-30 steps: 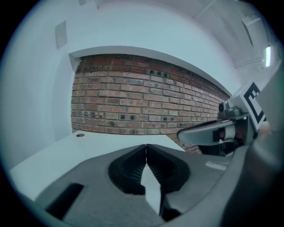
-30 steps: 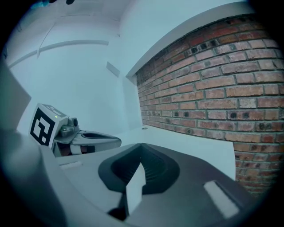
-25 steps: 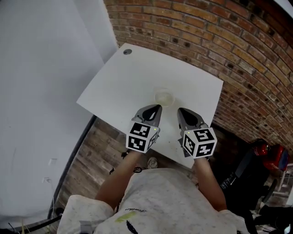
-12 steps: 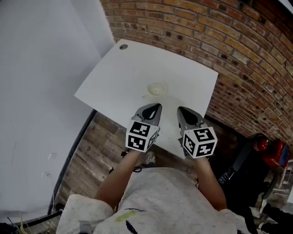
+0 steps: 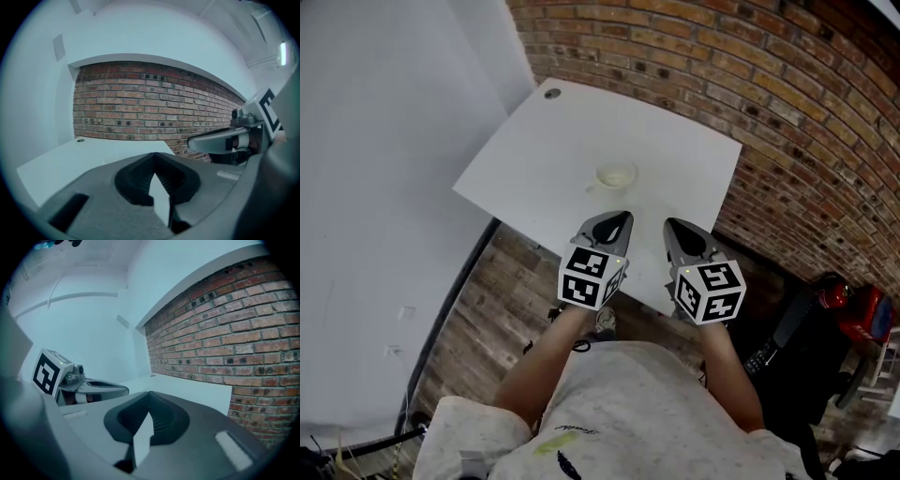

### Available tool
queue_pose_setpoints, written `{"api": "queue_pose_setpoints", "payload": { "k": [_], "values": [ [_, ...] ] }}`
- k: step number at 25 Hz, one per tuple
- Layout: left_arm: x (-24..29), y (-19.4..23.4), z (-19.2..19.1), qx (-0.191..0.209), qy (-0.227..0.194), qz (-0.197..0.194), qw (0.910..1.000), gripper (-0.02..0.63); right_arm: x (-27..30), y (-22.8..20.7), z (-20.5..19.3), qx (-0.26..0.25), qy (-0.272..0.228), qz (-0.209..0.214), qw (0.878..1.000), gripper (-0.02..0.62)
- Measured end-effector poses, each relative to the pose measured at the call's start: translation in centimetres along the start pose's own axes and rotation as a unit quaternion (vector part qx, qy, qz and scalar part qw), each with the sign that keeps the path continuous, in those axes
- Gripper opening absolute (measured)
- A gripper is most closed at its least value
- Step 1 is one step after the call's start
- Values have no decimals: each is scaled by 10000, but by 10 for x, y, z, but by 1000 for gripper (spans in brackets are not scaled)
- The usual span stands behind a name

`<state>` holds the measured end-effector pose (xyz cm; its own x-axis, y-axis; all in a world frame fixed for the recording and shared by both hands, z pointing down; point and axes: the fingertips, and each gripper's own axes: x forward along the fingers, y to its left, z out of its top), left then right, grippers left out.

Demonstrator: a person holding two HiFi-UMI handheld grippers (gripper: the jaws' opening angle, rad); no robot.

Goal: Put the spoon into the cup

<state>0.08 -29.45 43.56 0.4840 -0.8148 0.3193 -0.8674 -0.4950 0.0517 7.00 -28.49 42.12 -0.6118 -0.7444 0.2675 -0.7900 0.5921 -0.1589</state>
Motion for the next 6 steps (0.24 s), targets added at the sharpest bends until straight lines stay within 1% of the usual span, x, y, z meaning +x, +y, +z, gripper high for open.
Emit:
{"api": "queue_pose_setpoints", "payload": {
  "k": [6],
  "values": [
    [-2,-11,0,15,6,-11,10000,0,-10,-1,-2,-1,0,6,10000,9]
  ]
}}
